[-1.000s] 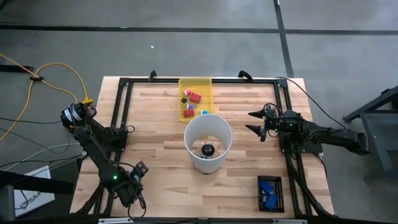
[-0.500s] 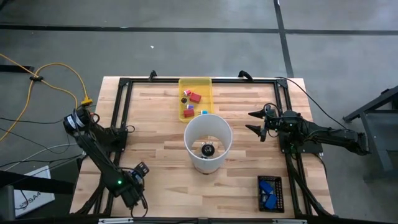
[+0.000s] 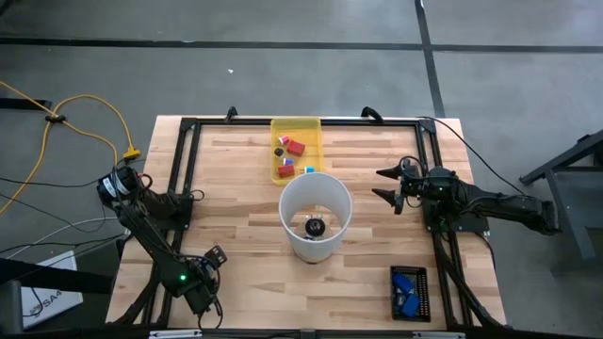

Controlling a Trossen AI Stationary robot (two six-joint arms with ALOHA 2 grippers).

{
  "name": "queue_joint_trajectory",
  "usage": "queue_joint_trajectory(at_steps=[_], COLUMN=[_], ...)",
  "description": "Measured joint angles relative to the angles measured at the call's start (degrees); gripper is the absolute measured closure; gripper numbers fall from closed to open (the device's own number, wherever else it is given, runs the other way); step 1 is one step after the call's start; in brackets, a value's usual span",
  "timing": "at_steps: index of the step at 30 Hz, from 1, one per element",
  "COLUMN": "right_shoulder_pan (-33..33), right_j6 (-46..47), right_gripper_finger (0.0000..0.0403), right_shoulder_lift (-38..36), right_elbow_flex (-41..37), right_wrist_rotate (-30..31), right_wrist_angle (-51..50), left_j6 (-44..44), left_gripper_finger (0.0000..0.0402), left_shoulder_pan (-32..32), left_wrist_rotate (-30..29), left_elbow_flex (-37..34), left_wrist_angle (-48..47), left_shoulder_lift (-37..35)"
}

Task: Pick & Place Office items
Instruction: Put the blue charger adapter into the yellow bin

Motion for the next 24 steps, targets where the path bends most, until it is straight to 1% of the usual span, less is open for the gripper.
queue_joint_trajectory(at_steps=[8, 11, 18, 21, 24], right_shoulder_pan=[0.0, 0.0, 0.0, 0.0, 0.0], right_j6=[0.0, 0.0, 0.0, 0.0, 0.0], right_gripper_finger=[0.0078, 0.0078, 0.0078, 0.0078, 0.0078], right_shoulder_lift=[0.0, 0.0, 0.0, 0.0, 0.0], right_elbow_flex=[0.0, 0.0, 0.0, 0.0, 0.0], right_wrist_rotate=[0.0, 0.0, 0.0, 0.0, 0.0], right_wrist_angle=[0.0, 0.0, 0.0, 0.0, 0.0], left_j6=[-0.1, -0.2, -0.4, -0.4, -0.4], left_gripper_finger=[0.0105, 0.0120, 0.0173, 0.0183, 0.0182], left_shoulder_pan=[0.0, 0.0, 0.0, 0.0, 0.0], left_wrist_rotate=[-0.1, 0.0, 0.0, 0.1, 0.1], left_elbow_flex=[0.0, 0.0, 0.0, 0.0, 0.0], left_wrist_angle=[0.0, 0.0, 0.0, 0.0, 0.0], left_shoulder_lift=[0.0, 0.0, 0.0, 0.0, 0.0])
